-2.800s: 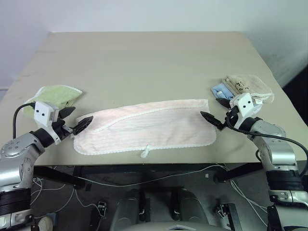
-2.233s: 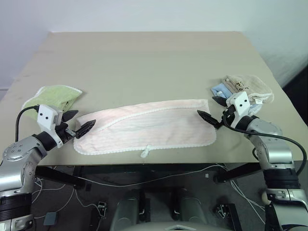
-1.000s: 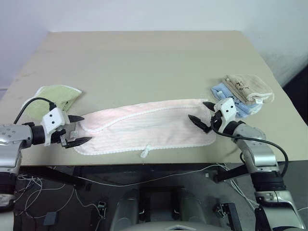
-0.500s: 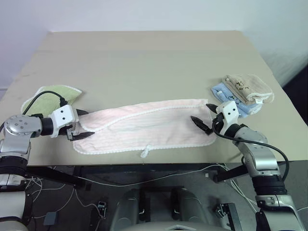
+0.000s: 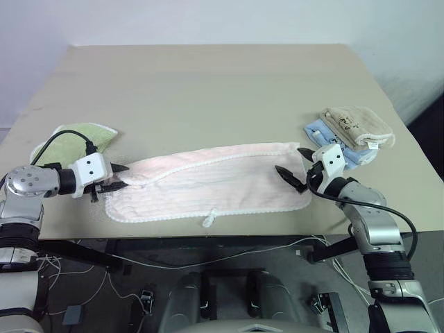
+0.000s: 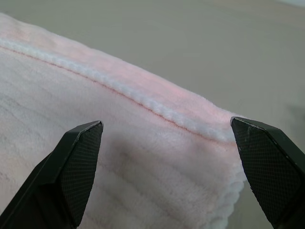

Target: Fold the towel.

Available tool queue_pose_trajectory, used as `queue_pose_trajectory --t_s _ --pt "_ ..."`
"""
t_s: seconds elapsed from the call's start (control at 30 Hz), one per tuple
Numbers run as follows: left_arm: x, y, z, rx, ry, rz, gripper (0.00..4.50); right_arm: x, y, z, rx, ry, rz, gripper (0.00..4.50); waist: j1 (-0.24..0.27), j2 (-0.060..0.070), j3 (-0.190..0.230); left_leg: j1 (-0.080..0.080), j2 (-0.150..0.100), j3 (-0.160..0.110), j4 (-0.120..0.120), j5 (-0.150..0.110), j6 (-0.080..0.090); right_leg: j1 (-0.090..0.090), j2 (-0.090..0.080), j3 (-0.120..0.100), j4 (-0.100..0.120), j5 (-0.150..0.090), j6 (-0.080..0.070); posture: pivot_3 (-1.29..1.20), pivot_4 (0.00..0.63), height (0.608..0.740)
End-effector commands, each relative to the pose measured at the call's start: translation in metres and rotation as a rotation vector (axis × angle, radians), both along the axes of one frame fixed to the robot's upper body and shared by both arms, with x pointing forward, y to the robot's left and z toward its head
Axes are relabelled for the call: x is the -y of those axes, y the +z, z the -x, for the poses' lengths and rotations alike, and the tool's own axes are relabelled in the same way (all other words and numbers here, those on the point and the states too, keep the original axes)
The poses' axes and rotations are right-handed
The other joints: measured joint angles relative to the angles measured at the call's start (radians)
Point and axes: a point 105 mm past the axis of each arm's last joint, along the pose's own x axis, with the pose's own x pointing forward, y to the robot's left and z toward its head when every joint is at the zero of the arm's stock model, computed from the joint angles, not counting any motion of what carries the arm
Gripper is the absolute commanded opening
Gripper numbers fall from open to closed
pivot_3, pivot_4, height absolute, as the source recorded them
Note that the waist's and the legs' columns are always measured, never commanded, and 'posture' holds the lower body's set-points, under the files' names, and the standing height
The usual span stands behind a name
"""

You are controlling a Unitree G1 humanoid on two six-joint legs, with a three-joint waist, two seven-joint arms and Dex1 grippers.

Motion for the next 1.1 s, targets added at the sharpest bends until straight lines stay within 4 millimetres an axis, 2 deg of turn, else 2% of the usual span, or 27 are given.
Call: queue_pose_trajectory --t_s 0.03,0.07,0.1,0.27,0.43,0.63,0.8,0.97,1.1 --pt "-0.001 0.016 0.002 0.047 -0.022 0.011 0.40 -0.005 0.015 -0.002 0.059 0.020 -0.015 4.50 0.001 0.000 0.000 0.000 0.000 0.000 0.000 0.000 0.000 0.000 0.000 0.000 0.000 0.000 0.000 0.00 0.150 0.740" --pt "-0.001 0.016 0.002 0.044 -0.022 0.012 0.07 -0.005 0.015 -0.002 0.059 0.021 -0.015 4.50 0.001 0.000 0.000 0.000 0.000 0.000 0.000 0.000 0.000 0.000 0.000 0.000 0.000 0.000 0.000 0.00 0.150 0.740" --pt "-0.001 0.016 0.002 0.042 -0.020 0.015 0.03 -0.006 0.016 -0.003 0.062 0.025 -0.014 4.50 0.001 0.000 0.000 0.000 0.000 0.000 0.000 0.000 0.000 0.000 0.000 0.000 0.000 0.000 0.000 0.00 0.150 0.740" --pt "0.000 0.019 -0.003 0.022 0.029 0.106 0.03 -0.013 0.018 -0.006 0.092 0.057 0.087 4.50 -0.001 0.000 0.000 0.000 0.000 0.000 0.000 0.000 0.000 0.000 0.000 0.000 0.000 0.000 0.000 0.00 0.150 0.740" --pt "0.004 0.018 -0.004 -0.020 0.058 0.193 0.03 -0.012 0.023 -0.018 0.185 0.078 0.330 4.50 -0.001 0.000 0.000 0.000 0.000 0.000 0.000 0.000 0.000 0.000 0.000 0.000 0.000 0.000 0.000 0.00 0.150 0.740" --pt "0.005 0.023 -0.004 -0.014 0.080 0.248 0.03 -0.001 0.022 -0.036 0.284 0.078 0.626 4.50 -0.002 0.000 0.000 0.000 0.000 0.000 0.001 0.000 0.000 0.000 0.000 0.000 0.000 0.000 0.000 0.00 0.150 0.740" --pt "0.006 0.025 0.000 -0.005 0.076 0.256 0.03 0.014 0.023 -0.046 0.338 0.064 0.802 4.50 -0.004 0.000 0.000 0.000 0.000 0.001 0.001 0.000 0.000 0.000 0.000 0.000 0.000 0.000 0.000 0.00 0.150 0.740" --pt "0.007 0.025 0.004 -0.003 0.078 0.263 0.03 0.021 0.029 -0.057 0.400 0.011 0.887 4.50 -0.003 0.000 0.000 0.000 0.000 0.001 0.001 0.000 0.000 0.000 0.000 0.000 0.000 0.000 0.000 0.00 0.150 0.740" --pt "0.008 0.023 0.005 -0.006 0.083 0.267 0.03 0.021 0.025 -0.061 0.418 0.014 0.951 4.50 -0.006 0.000 0.000 0.000 0.000 0.001 0.001 0.000 -0.001 0.000 0.001 0.001 0.000 0.000 0.000 0.00 0.150 0.740"
